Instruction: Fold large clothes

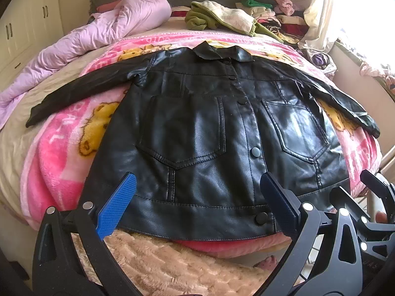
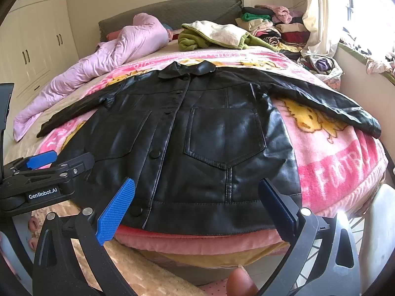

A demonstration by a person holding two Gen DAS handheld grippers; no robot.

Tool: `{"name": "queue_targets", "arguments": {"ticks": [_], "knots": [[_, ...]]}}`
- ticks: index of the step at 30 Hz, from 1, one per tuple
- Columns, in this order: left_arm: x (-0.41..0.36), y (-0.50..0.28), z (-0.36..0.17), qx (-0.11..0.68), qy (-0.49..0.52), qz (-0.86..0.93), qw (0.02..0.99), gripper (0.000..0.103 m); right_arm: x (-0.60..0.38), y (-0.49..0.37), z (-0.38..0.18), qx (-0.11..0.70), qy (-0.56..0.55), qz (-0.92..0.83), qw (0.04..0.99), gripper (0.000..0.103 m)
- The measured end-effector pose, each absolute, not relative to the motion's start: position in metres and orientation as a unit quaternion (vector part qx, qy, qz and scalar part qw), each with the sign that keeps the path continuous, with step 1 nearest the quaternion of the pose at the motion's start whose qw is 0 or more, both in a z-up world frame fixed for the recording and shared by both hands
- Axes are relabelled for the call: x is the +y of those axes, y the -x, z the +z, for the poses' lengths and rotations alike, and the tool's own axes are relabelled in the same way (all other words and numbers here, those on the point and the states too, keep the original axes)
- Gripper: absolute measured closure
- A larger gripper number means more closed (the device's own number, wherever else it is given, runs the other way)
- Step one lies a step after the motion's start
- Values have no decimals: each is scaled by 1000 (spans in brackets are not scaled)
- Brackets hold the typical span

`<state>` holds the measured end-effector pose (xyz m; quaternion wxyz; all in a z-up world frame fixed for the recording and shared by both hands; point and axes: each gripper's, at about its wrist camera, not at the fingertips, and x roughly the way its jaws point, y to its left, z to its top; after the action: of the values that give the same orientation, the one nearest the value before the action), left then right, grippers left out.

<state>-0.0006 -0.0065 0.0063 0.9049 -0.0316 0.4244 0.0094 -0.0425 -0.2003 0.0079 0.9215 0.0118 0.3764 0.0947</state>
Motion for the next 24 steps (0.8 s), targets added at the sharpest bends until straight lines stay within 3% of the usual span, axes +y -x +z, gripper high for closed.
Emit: {"name": "queue_targets", "arguments": {"ticks": [24], "knots": [[-7,3,16,421,28,-6,907,9,-196,39,9,380,-10,96,920,4]]}}
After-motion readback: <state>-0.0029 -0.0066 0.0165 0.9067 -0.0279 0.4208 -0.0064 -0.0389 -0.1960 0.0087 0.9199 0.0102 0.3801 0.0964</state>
